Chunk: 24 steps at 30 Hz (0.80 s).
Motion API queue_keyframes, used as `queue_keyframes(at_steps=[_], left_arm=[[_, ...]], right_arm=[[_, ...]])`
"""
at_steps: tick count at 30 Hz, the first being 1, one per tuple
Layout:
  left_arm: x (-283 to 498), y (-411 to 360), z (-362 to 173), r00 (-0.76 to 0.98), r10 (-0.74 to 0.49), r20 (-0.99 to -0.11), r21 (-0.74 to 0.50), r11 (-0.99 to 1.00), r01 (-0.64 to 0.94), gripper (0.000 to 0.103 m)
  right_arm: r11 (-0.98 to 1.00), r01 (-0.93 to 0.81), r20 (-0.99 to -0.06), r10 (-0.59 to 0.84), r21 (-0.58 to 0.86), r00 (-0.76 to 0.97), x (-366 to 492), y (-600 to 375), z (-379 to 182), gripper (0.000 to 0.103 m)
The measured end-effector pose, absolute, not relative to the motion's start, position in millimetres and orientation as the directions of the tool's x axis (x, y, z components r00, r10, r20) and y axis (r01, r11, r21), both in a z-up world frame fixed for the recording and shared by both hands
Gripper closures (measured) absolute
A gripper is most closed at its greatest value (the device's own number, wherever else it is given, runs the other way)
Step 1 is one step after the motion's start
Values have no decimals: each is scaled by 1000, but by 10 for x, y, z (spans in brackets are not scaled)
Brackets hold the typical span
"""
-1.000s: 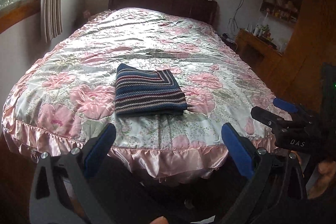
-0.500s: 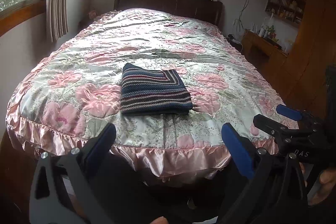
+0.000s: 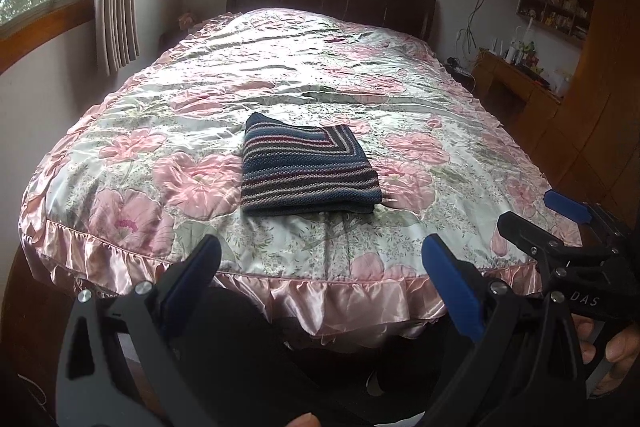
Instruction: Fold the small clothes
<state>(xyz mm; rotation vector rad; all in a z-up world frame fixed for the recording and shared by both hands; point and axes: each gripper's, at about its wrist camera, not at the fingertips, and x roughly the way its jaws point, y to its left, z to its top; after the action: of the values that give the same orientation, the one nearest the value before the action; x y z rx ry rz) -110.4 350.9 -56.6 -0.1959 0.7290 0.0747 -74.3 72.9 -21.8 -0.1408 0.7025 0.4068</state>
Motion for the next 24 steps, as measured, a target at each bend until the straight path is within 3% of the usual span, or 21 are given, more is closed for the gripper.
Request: queue_keyframes(at_steps=[24], left_arm=[[-865,3584,-712,702,80,-708,-87,976,-200,3]], right_arm=[[910,-414,-674,306,0,672,-510,826,-356,4]])
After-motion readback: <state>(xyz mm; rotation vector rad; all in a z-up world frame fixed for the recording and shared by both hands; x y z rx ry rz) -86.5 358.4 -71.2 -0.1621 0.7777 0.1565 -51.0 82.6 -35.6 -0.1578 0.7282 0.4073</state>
